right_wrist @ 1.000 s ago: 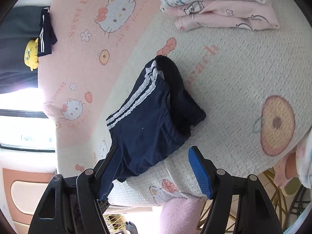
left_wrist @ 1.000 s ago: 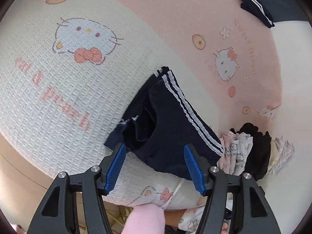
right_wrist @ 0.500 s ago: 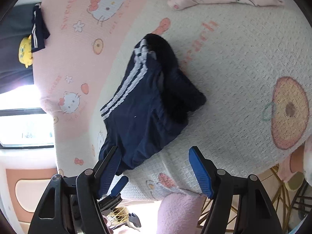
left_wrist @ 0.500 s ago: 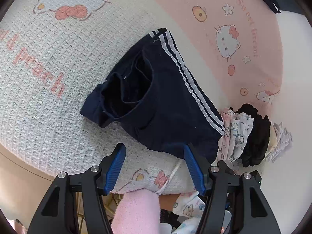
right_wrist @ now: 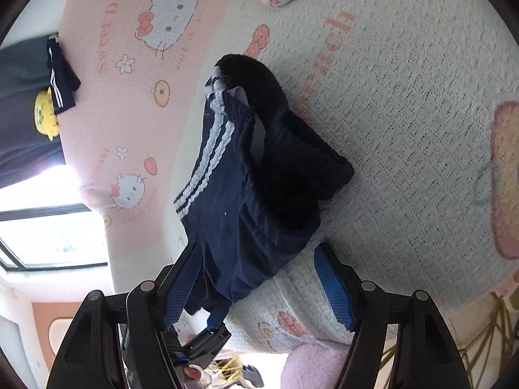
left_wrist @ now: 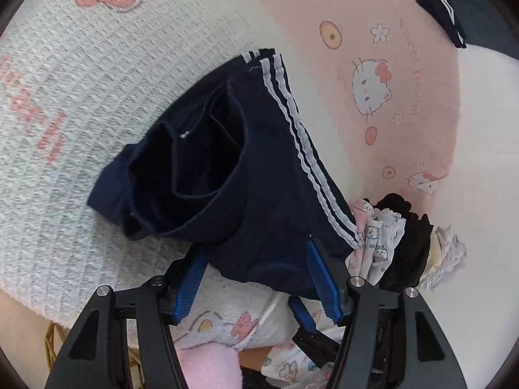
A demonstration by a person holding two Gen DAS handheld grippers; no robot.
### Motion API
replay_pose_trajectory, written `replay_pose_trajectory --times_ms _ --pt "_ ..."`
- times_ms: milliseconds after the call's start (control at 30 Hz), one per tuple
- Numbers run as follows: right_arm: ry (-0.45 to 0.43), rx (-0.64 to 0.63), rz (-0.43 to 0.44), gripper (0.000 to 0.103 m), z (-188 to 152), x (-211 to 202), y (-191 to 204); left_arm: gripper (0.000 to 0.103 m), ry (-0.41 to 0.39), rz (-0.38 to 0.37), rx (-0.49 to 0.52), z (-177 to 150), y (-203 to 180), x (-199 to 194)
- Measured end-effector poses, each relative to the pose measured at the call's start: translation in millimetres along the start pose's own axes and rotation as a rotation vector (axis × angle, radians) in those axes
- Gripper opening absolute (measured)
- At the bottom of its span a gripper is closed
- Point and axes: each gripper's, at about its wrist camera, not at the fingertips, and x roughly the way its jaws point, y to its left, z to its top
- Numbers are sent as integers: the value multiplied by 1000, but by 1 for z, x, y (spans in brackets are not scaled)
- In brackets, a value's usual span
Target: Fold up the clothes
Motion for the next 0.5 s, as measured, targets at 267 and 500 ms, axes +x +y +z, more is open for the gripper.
replay_pose_trajectory --times_ms 267,500 --pt "-36 -9 37 72 4 1 -2 64 11 -32 7 9 2 9" --pt "-66 -90 -23 71 4 -3 5 64 -1 -35 3 14 8 1"
